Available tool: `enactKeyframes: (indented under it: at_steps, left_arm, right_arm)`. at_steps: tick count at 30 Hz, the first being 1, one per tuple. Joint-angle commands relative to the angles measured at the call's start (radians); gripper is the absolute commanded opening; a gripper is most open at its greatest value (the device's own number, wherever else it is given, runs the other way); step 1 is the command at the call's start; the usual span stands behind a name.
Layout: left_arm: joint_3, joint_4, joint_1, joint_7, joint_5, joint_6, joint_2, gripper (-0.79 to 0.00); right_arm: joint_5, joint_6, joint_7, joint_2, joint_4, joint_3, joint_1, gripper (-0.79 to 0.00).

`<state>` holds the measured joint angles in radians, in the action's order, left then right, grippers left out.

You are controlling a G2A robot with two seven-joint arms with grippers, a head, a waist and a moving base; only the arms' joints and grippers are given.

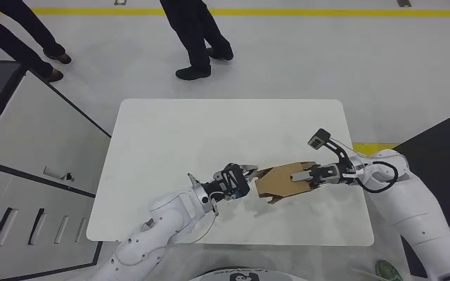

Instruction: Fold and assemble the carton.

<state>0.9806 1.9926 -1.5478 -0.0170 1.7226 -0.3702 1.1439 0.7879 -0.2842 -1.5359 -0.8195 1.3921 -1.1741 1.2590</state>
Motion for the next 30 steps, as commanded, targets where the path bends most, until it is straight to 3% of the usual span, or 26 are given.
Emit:
enactKeyframes:
  at_steps: [1,16,30]
  left_arm:
    - [0.003,-0.004,0.003,0.000,-0.006,-0.002,0.000,-0.785]
    - [0.002,-0.015,0.002,0.033,-0.053,-0.051,-0.003,-0.785]
    - [0.002,-0.031,0.020,0.034,-0.040,-0.013,0.000,-0.785]
  right_arm:
    - [0.009,0.000,0.000,0.000,-0.008,-0.004,0.001,-0.785]
    - [0.034,0.000,0.000,-0.007,-0.008,-0.023,0.011,-0.785]
    - [0.011,0.000,0.000,0.003,0.024,-0.004,0.012,-0.785]
